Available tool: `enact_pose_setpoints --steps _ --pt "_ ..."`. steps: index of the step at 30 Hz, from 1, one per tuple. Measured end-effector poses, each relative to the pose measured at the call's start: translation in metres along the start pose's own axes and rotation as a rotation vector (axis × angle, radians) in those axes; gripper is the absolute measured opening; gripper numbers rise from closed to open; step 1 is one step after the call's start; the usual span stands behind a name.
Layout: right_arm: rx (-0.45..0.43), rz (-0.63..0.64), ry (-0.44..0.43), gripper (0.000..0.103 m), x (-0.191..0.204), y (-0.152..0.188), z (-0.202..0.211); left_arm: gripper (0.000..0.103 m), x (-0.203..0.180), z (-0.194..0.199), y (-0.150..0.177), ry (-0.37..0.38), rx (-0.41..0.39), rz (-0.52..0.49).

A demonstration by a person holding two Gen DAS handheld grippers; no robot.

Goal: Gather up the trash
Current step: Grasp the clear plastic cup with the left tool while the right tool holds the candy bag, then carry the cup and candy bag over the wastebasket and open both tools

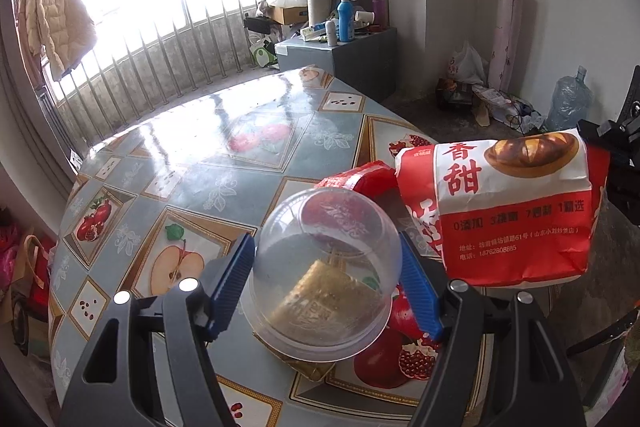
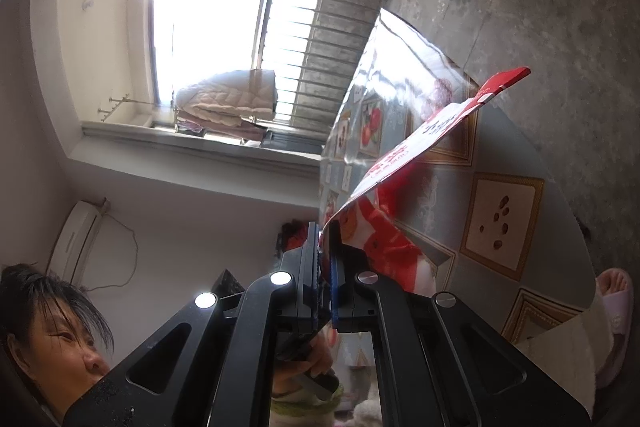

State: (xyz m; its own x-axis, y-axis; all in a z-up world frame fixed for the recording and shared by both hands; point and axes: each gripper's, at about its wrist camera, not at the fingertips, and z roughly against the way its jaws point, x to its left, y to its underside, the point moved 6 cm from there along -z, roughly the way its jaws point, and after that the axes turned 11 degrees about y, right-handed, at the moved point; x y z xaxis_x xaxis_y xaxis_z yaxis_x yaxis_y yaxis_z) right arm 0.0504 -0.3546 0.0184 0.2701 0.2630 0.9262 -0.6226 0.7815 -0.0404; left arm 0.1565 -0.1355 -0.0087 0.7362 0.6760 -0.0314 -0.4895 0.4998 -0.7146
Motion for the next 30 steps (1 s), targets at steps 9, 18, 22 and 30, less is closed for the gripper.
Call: enact_pose_setpoints --steps 9,18,22,30 --pt "-0.135 0.017 -0.034 0.003 0.006 -0.007 0.054 0.069 -0.024 0.027 -0.030 0.071 -0.082 -0.021" --pt "-0.387 -0.017 0.008 0.003 -0.021 -0.015 0.151 0.069 -0.100 0.022 -0.075 0.268 -0.107 -0.109" --pt "-0.500 -0.065 0.060 0.004 -0.049 -0.017 0.187 0.069 -0.151 0.002 -0.091 0.366 -0.074 -0.154" --pt "-0.549 -0.241 0.073 0.006 -0.133 -0.032 0.199 0.069 -0.230 -0.049 -0.104 0.491 0.022 -0.225"
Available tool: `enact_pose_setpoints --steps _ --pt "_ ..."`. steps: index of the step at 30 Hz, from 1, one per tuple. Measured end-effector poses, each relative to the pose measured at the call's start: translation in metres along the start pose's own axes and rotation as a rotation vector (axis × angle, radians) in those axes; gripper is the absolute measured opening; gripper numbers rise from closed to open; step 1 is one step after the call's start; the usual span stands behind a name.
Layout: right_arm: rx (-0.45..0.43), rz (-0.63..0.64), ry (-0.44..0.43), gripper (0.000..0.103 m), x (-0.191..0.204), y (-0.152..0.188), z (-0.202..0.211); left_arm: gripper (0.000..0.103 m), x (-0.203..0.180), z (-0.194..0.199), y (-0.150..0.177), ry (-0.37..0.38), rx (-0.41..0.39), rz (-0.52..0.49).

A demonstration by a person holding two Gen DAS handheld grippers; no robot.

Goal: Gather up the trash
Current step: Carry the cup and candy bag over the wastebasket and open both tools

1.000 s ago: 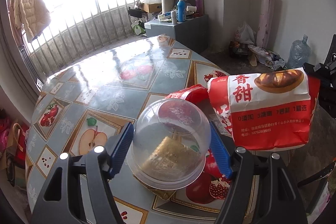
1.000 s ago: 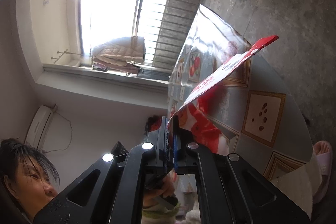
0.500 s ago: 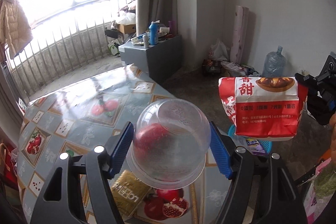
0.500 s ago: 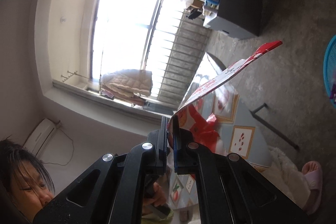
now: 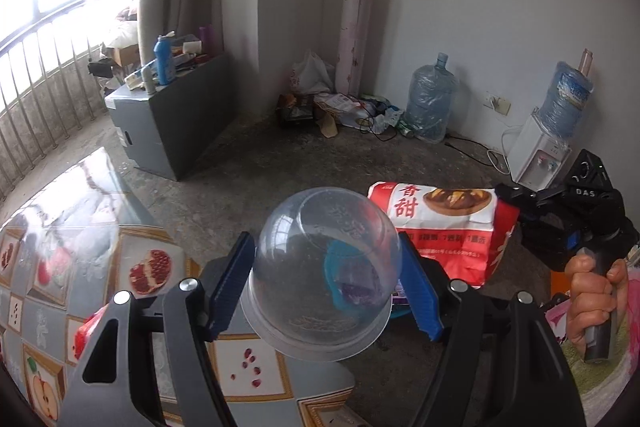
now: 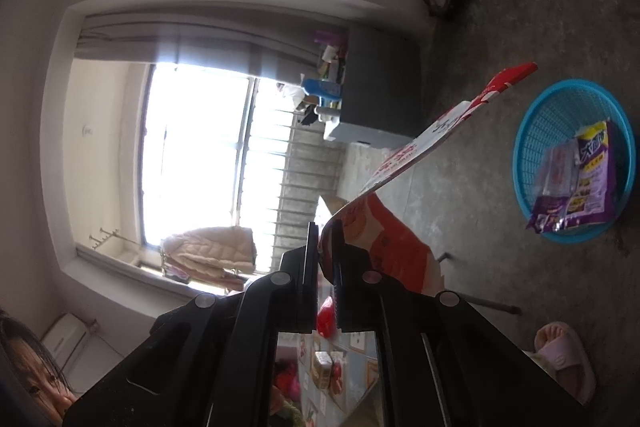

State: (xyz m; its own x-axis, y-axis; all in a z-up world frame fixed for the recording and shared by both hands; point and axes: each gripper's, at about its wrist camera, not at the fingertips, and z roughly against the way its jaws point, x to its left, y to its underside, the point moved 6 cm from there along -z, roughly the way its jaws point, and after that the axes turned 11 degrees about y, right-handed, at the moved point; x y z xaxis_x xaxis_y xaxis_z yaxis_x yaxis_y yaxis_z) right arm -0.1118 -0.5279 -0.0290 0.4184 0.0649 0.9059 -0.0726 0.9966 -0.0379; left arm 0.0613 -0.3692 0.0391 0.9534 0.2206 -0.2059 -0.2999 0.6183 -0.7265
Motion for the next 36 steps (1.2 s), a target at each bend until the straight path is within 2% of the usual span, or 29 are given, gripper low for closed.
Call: enact_pose_setpoints --steps 4,7,8,9,10,11,12,13,15,16,18,19,22,28,29,30,32,34,36 --pt "0.035 -0.057 0.014 0.007 -0.032 -0.017 -0.036 0.069 -0.007 -0.033 -0.002 0.019 0.052 -0.018" --pt "0.086 -0.140 0.022 0.009 -0.076 -0.034 -0.070 0.069 -0.005 -0.054 0.001 0.016 0.091 -0.023" --pt "0.096 -0.163 0.053 0.012 -0.095 -0.037 -0.077 0.069 -0.004 -0.060 0.002 0.014 0.106 -0.022" --pt "0.109 -0.186 0.082 0.020 -0.119 -0.042 -0.090 0.069 -0.002 -0.066 0.004 0.013 0.120 -0.020" --pt "0.131 -0.210 0.122 0.030 -0.147 -0.047 -0.105 0.069 -0.001 -0.073 0.006 0.013 0.136 -0.018" --pt "0.147 -0.259 0.208 0.036 -0.177 -0.049 -0.115 0.069 0.000 -0.079 0.007 0.012 0.150 -0.017" --pt "0.161 -0.326 0.341 0.036 -0.214 -0.047 -0.121 0.069 0.001 -0.086 0.008 0.012 0.165 -0.017" --pt "0.179 -0.371 0.417 0.039 -0.242 -0.045 -0.126 0.069 0.002 -0.090 0.010 0.013 0.176 -0.017" --pt "0.188 -0.468 0.462 0.042 -0.274 -0.039 -0.124 0.069 0.003 -0.101 0.011 0.016 0.202 -0.016" --pt "0.171 -0.501 0.456 0.047 -0.280 -0.037 -0.119 0.069 0.002 -0.107 0.011 0.021 0.211 -0.019" --pt "0.128 -0.476 0.408 0.050 -0.274 -0.037 -0.108 0.069 -0.002 -0.117 0.011 0.025 0.227 -0.026" --pt "0.105 -0.457 0.416 0.052 -0.270 -0.037 -0.101 0.069 -0.005 -0.124 0.010 0.034 0.239 -0.028" --pt "0.038 -0.425 0.431 0.053 -0.261 -0.038 -0.078 0.069 -0.018 -0.147 0.010 0.078 0.278 -0.025" --pt "-0.049 -0.409 0.384 0.054 -0.247 -0.038 -0.051 0.069 -0.044 -0.217 0.010 0.158 0.388 0.013" --pt "-0.053 -0.410 0.383 0.054 -0.249 -0.037 -0.051 0.070 -0.045 -0.229 0.011 0.157 0.403 0.027" --pt "-0.057 -0.411 0.383 0.054 -0.251 -0.038 -0.050 0.076 -0.043 -0.244 0.012 0.135 0.425 0.039" --pt "-0.061 -0.417 0.377 0.054 -0.253 -0.036 -0.043 0.079 -0.044 -0.261 0.013 0.095 0.425 0.038" --pt "-0.059 -0.419 0.370 0.054 -0.252 -0.035 -0.043 0.079 -0.041 -0.264 0.012 0.051 0.411 0.044" --pt "-0.056 -0.406 0.369 0.054 -0.246 -0.032 -0.041 0.079 -0.040 -0.255 0.013 0.078 0.386 0.079"
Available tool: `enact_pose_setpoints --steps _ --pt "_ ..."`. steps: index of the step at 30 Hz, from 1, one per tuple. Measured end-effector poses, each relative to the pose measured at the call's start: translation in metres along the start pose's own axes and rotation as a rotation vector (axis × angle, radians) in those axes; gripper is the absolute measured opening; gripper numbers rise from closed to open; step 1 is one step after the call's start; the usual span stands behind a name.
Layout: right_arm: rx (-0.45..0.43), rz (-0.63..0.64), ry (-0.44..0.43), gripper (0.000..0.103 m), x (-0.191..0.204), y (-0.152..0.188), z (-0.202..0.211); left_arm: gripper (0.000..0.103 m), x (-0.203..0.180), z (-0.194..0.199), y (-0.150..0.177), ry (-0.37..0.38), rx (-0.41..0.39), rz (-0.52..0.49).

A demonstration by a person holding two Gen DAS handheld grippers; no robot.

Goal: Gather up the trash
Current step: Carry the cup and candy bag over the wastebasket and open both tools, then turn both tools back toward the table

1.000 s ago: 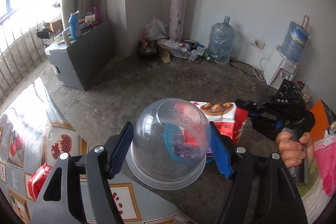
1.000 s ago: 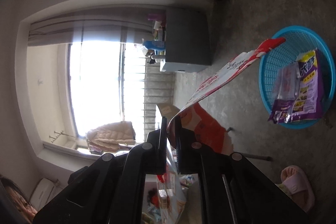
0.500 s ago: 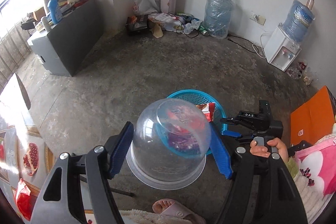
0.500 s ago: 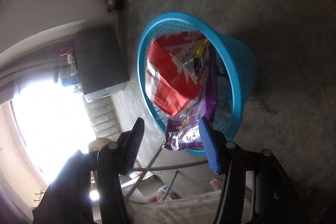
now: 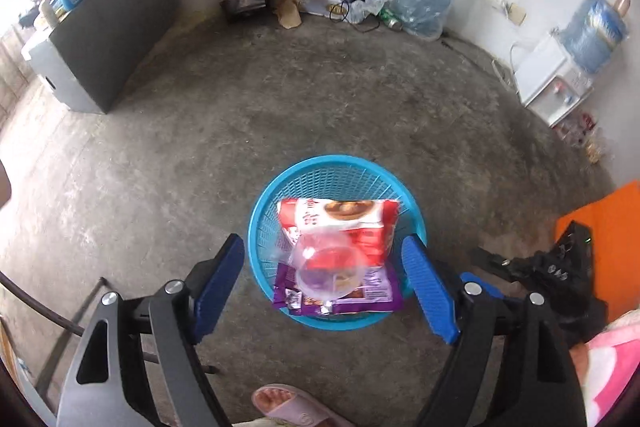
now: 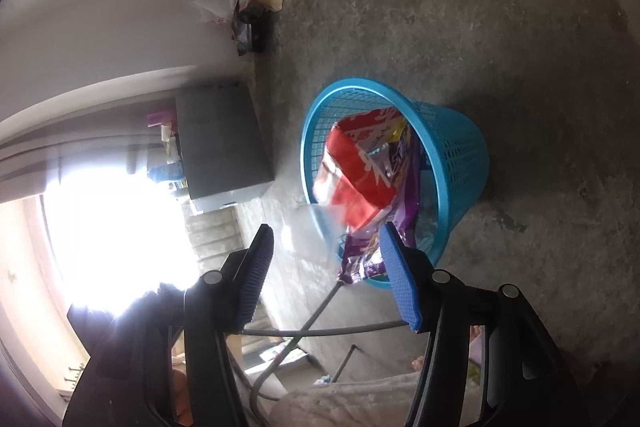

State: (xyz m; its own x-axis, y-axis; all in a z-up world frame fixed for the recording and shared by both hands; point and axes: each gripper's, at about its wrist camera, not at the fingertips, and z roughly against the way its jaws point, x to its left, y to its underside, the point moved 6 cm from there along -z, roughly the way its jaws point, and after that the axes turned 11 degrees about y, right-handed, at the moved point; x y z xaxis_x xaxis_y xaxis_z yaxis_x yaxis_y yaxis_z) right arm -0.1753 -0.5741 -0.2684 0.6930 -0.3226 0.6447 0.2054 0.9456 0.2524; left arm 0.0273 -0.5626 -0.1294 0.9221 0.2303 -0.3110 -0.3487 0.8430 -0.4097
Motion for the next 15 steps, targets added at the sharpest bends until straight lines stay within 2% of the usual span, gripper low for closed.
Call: enact_pose_setpoints --steps 2,7,15 --pt "0.004 0.014 0.007 0.054 0.011 0.003 0.003 0.079 0.006 0.014 0.003 0.018 -0.027 0.020" --pt "0.012 0.070 0.024 0.054 0.028 0.015 0.004 0.079 0.017 0.058 0.008 -0.014 -0.101 0.026" --pt "-0.050 0.300 0.075 0.054 0.088 0.049 0.019 0.079 0.025 0.151 0.032 -0.041 -0.247 0.024"
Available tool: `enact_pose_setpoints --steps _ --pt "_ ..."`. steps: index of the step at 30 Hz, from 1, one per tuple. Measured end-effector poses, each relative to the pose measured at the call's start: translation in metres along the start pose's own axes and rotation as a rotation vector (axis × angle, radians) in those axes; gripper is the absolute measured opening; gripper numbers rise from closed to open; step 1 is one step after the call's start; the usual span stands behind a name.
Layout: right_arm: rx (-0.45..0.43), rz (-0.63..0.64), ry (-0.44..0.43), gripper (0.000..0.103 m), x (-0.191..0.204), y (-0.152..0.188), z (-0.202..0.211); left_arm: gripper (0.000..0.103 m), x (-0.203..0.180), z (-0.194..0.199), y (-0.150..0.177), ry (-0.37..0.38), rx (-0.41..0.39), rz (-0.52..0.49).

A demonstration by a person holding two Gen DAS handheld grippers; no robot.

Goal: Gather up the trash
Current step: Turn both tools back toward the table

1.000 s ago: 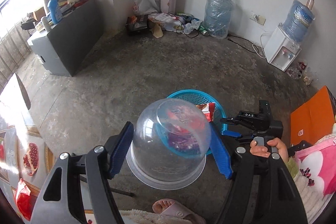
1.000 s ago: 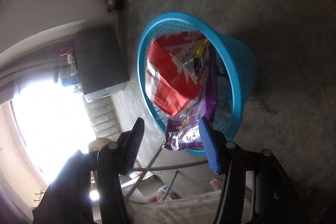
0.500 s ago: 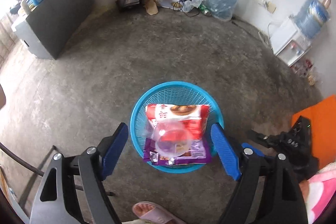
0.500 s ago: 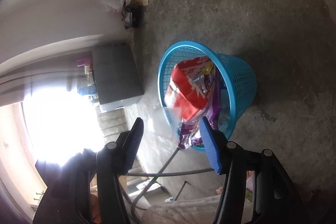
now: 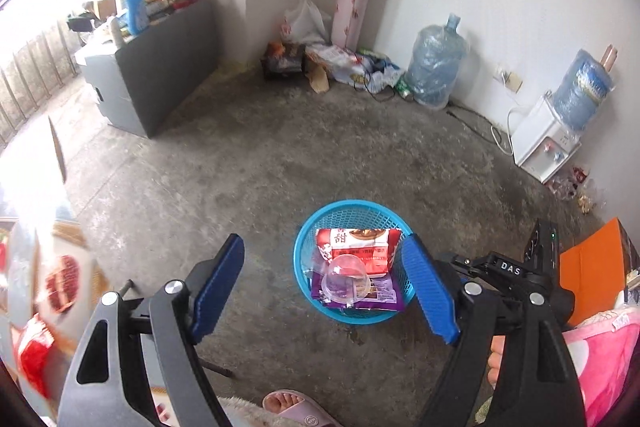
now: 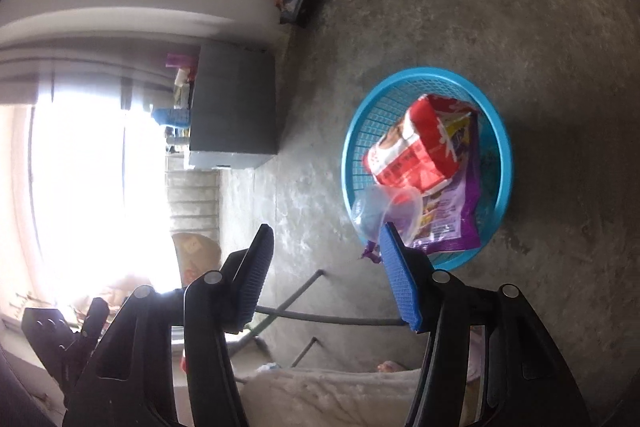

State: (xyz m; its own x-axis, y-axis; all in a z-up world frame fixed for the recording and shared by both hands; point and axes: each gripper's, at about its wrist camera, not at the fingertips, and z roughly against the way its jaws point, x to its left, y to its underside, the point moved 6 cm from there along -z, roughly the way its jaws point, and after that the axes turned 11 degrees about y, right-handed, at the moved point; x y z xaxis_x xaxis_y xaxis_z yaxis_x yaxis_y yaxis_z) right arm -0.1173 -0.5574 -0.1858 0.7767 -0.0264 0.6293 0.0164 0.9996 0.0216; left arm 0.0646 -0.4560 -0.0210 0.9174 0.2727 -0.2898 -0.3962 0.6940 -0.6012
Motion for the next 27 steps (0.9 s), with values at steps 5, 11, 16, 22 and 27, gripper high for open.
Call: enact_pose_setpoints --steps 5,11,16,22,27 --pt "-0.077 0.227 0.058 0.062 0.058 0.025 0.022 0.079 0.016 0.069 0.020 -0.031 -0.092 -0.013" --pt "-0.138 0.511 0.080 0.067 0.125 0.079 0.040 0.079 0.054 0.143 0.062 -0.143 -0.161 0.026" --pt "-0.095 0.673 0.074 0.067 0.161 0.121 0.031 0.079 0.089 0.198 0.095 -0.230 -0.212 0.104" --pt "-0.051 0.817 0.039 0.067 0.198 0.165 0.027 0.079 0.126 0.258 0.131 -0.300 -0.291 0.199" --pt "-0.029 0.907 0.013 0.068 0.224 0.195 0.027 0.079 0.158 0.298 0.157 -0.375 -0.344 0.274"
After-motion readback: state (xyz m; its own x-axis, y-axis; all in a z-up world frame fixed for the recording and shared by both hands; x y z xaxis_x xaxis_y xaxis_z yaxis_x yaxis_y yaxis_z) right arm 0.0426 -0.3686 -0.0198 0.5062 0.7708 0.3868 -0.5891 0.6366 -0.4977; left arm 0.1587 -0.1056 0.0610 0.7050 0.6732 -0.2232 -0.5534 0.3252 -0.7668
